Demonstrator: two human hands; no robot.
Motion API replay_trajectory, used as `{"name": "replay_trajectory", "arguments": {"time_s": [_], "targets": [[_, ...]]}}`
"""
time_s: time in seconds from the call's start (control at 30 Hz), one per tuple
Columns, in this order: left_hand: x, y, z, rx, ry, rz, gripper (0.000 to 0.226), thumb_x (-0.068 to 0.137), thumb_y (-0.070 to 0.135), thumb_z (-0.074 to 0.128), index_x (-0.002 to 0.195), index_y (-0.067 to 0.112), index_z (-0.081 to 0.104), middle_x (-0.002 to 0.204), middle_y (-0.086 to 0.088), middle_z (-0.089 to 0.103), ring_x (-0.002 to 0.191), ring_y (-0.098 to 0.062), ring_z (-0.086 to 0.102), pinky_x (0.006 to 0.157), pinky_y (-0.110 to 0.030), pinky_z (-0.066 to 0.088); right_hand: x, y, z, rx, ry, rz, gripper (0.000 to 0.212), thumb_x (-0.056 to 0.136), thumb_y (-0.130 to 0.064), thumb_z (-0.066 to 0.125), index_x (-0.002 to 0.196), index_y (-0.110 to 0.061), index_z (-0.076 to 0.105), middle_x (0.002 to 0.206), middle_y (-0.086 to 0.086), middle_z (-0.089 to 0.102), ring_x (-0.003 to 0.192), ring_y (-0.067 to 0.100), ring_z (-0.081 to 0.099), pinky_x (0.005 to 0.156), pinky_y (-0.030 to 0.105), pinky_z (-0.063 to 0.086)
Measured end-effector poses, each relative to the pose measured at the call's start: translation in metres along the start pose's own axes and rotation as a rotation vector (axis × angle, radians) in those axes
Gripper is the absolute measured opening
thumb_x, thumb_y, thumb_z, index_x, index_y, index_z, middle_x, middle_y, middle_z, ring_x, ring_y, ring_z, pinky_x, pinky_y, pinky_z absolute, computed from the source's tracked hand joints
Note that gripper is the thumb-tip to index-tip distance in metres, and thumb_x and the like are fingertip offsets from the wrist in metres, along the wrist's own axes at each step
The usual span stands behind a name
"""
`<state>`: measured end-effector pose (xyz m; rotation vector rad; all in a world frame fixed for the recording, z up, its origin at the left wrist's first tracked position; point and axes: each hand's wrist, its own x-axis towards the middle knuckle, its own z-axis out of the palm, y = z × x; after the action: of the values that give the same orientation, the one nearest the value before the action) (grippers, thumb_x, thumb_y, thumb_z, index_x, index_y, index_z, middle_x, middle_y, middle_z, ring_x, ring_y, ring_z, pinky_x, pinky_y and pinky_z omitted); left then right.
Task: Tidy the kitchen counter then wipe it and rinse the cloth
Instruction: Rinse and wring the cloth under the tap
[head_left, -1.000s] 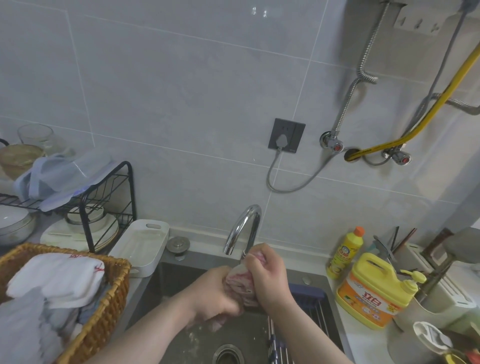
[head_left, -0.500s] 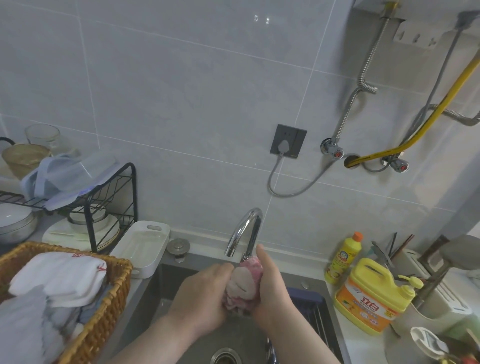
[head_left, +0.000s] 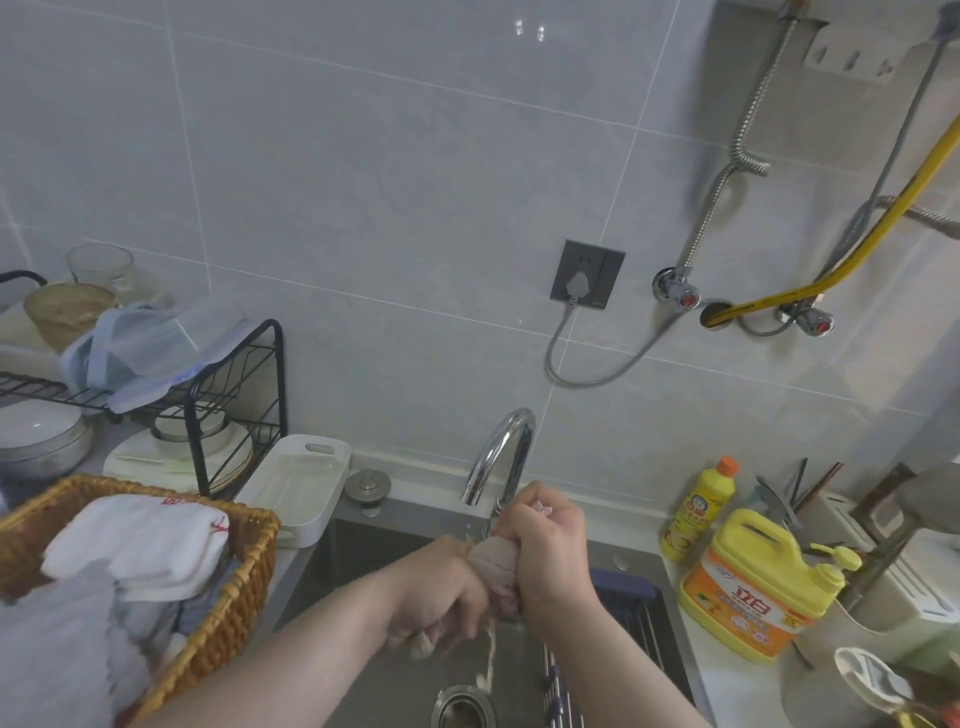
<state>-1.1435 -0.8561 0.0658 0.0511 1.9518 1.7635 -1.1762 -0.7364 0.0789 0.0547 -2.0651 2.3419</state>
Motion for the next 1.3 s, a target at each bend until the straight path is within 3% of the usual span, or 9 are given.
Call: {"name": "replay_trajectory", "arguments": {"time_s": [0.17,0.3,0.43,0.6,0.73,0.93,1.1,1.2,1.3], "targets": [[-0.003,0.001,-0.004,-0.285,-0.323,-0.104,0.014,0.046,0.006,0.046,0.05,0.017,0.053,0.044,0.002,0.032,0.035,-0.009,0.021,0.038,-0.015,0.009,0.01,0.002,-0.002,-0.102,-0.082,-0.112,0.003,0.048,-0.003,0.048,0.05,-0.001,0.048,0.055,0.016,0.047,0.056,0.021,0.044,0.053,0.029,0.037],[0.018,-0.012,-0.004,-0.184,-0.042,-0.173,0.014,0.041,0.005,0.058,0.053,0.011,0.058,0.055,-0.01,0.037,0.043,-0.016,0.032,0.048,-0.022,0.019,0.022,0.008,-0.008,-0.189,-0.121,-0.13,0.007,0.056,-0.007,0.05,0.055,-0.001,0.054,0.055,0.008,0.051,0.056,0.017,0.047,0.051,0.026,0.04],[0.029,-0.008,-0.007,0.212,0.296,-0.042,0.024,0.052,0.003,0.065,0.075,0.008,0.067,0.064,-0.013,0.058,0.046,-0.019,0.046,0.05,-0.024,0.035,0.031,0.01,-0.023,-0.214,-0.187,0.059,0.019,0.082,-0.028,0.059,0.078,-0.011,0.067,0.076,0.004,0.068,0.074,0.018,0.062,0.062,0.027,0.048],[0.021,-0.016,-0.018,0.974,0.624,0.214,0.028,0.064,0.033,0.066,0.091,0.027,0.058,0.091,0.005,0.067,0.085,-0.021,0.064,0.064,-0.026,0.044,0.026,0.025,-0.051,-0.056,-0.112,0.794,0.064,0.093,-0.059,0.039,0.12,-0.004,0.056,0.107,0.023,0.061,0.094,0.036,0.06,0.072,0.042,0.054],[0.023,-0.033,-0.021,1.458,0.541,0.466,0.027,0.047,0.009,0.06,0.072,0.02,0.059,0.064,0.004,0.057,0.054,-0.019,0.057,0.043,-0.024,0.041,0.022,0.027,-0.043,0.247,-0.16,1.03,0.084,0.079,-0.072,0.048,0.118,0.001,0.061,0.105,0.025,0.069,0.094,0.04,0.066,0.083,0.052,0.053],[0.028,-0.043,-0.011,1.595,0.617,0.671,0.026,0.055,0.006,0.046,0.076,0.017,0.058,0.063,0.002,0.051,0.053,-0.02,0.048,0.044,-0.028,0.038,0.014,0.018,-0.016,0.191,-0.001,0.885,0.044,0.084,-0.033,0.063,0.054,0.0,0.062,0.042,0.011,0.054,0.051,0.025,0.062,0.071,0.038,0.052],[0.025,-0.039,0.0,1.332,0.58,0.495,0.034,0.052,0.009,0.071,0.081,0.018,0.056,0.076,0.0,0.059,0.066,-0.022,0.06,0.051,-0.027,0.042,0.005,0.025,-0.005,-0.15,0.304,0.438,0.019,0.074,-0.008,0.058,0.057,-0.01,0.051,0.046,0.002,0.045,0.055,0.021,0.04,0.056,0.029,0.036],[0.02,-0.03,0.007,1.01,0.532,0.264,0.02,0.075,0.028,0.055,0.094,0.022,0.054,0.098,-0.001,0.065,0.094,-0.027,0.061,0.07,-0.033,0.047,0.004,0.025,-0.008,-0.211,0.259,0.242,0.014,0.075,-0.002,0.055,0.063,-0.01,0.054,0.056,0.006,0.05,0.057,0.02,0.044,0.052,0.025,0.037],[0.017,-0.019,0.01,0.889,0.417,0.18,0.023,0.069,0.037,0.049,0.082,0.02,0.057,0.086,-0.001,0.069,0.083,-0.025,0.063,0.067,-0.032,0.051,0.006,0.02,-0.01,-0.339,0.162,0.114,0.023,0.074,0.003,0.051,0.062,-0.013,0.061,0.055,0.006,0.055,0.054,0.019,0.048,0.046,0.022,0.039]]}}
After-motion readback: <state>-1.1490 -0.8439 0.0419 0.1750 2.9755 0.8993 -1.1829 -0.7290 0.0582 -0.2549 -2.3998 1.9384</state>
